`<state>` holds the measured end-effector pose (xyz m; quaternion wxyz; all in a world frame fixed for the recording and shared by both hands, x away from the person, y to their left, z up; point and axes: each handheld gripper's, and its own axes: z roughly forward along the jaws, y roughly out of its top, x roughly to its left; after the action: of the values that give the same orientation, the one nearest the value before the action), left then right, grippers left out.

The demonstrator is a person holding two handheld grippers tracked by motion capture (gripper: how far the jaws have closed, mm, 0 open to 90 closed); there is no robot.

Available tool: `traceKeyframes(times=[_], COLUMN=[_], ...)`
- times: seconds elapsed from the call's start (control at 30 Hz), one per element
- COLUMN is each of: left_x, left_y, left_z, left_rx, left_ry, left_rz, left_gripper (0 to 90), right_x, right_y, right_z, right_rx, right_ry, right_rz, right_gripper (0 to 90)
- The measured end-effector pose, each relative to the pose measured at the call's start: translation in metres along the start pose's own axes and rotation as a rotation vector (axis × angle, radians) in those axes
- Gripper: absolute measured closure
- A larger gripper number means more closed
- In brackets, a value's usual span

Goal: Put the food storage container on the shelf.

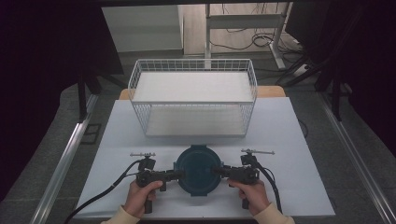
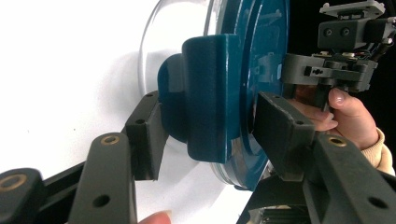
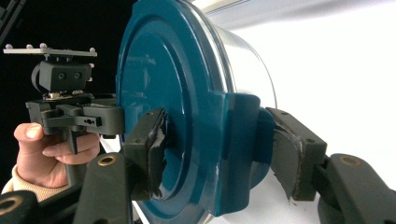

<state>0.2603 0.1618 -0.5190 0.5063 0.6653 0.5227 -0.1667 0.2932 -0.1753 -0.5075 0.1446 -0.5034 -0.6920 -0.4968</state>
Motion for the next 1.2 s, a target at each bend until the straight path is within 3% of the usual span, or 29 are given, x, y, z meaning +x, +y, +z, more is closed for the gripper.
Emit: traceKeyframes(times=[1.2], left_x=[-0.010], left_y=[0.011], left_z=[-0.017], left_rx=[-0.053], left_ry=[-0.035], left_rz=[0.033], left_gripper=[47.1], right_x=[0.022], right_y=[0.011], right_z=[-0.007], right_rx=[-0.048], right_ry=[0.005], right_rz=[-0.132], right_gripper=[41.9])
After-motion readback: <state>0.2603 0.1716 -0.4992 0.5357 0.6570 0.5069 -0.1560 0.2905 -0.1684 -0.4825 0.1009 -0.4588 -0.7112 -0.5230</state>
